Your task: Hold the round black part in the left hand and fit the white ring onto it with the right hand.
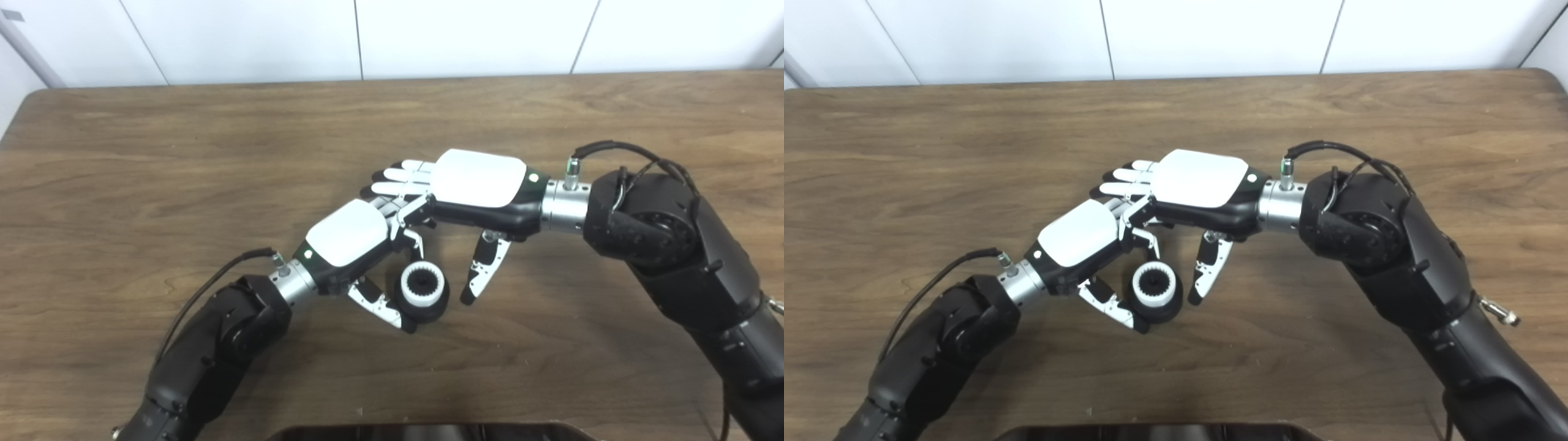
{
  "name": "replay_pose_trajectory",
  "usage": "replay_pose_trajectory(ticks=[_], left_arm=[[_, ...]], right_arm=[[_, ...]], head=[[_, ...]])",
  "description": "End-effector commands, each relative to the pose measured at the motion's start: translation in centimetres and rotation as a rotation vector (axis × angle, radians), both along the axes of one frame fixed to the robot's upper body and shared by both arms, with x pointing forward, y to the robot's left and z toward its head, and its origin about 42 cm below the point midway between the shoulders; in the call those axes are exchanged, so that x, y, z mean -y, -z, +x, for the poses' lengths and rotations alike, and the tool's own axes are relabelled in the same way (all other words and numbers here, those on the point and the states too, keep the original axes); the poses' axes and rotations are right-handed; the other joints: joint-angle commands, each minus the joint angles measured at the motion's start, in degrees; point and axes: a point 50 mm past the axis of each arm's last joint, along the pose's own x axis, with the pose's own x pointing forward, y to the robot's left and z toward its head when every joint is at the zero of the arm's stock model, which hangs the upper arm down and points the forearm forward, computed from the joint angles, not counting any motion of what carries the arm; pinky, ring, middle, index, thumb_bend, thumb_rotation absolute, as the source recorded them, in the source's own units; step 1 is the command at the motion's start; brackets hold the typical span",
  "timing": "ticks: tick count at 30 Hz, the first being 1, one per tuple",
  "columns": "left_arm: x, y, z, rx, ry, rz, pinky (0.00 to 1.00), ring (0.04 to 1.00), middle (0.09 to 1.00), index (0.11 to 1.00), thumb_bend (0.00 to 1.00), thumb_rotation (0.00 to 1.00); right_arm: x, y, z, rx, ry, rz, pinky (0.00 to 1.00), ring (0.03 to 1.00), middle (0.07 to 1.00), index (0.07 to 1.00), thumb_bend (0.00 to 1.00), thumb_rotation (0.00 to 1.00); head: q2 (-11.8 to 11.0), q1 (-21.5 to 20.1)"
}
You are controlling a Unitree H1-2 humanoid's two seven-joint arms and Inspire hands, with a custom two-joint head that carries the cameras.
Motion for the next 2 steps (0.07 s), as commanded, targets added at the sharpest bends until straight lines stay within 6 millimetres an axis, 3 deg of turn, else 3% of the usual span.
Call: replay_pose_trajectory(ticks=[1,2], left_arm=[[-1.42,-0.14,1.04,-0.007,-0.034,0.07,1.0,1.0,0.926,0.699,0.99,0.25],[-1.51,-0.06,1.07,-0.015,-0.039,0.077,1.0,1.0,0.945,0.756,1.0,0.27]], right_arm=[[-0.12,-2.2,0.24,0.085,-0.015,0.054,1.0,1.0,0.975,0.671,1.0,0.21],[-0.1,-2.17,0.25,0.088,-0.014,0.06,1.0,1.0,0.97,0.682,1.0,0.21]], head=[[0.0,0.0],[-0.2,0.1]])
